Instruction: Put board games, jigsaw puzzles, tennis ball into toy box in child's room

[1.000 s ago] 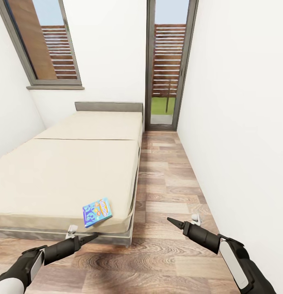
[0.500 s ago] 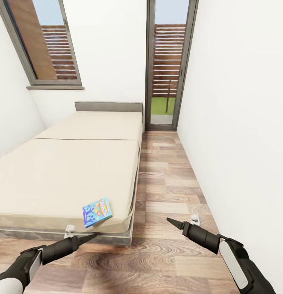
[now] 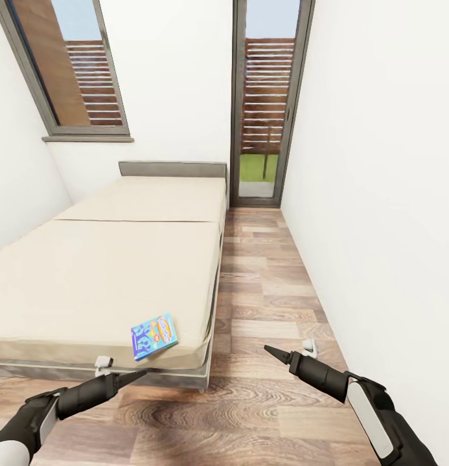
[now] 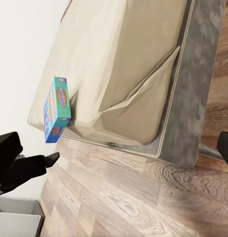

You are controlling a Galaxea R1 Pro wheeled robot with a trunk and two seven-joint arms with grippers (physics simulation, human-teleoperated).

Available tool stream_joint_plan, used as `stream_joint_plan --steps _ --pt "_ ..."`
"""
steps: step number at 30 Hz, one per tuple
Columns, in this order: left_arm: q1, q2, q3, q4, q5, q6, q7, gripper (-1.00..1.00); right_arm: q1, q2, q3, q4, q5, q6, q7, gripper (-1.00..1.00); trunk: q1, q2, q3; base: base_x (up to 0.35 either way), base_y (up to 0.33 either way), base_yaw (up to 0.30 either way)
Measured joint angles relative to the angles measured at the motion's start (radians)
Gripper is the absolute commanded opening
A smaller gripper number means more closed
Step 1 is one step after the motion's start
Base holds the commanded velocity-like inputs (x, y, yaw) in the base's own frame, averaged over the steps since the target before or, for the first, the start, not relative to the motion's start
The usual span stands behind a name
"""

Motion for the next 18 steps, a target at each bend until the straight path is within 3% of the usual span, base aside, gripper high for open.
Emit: stream_joint_plan --steps 6,18 --pt "0.000 0.018 0.011 0.001 0.001 0.000 -0.003 1.00 0.000 0.000 0.000 0.000 0.000 0.000 0.000 1.00 0.000 0.000 0.000 0.000 0.028 0.000" --pt "0.000 0.024 0.044 0.001 0.001 0.003 -0.003 1.00 0.000 0.000 0.000 0.000 0.001 0.000 -0.001 1.00 0.000 0.000 0.000 0.000 0.042 0.000"
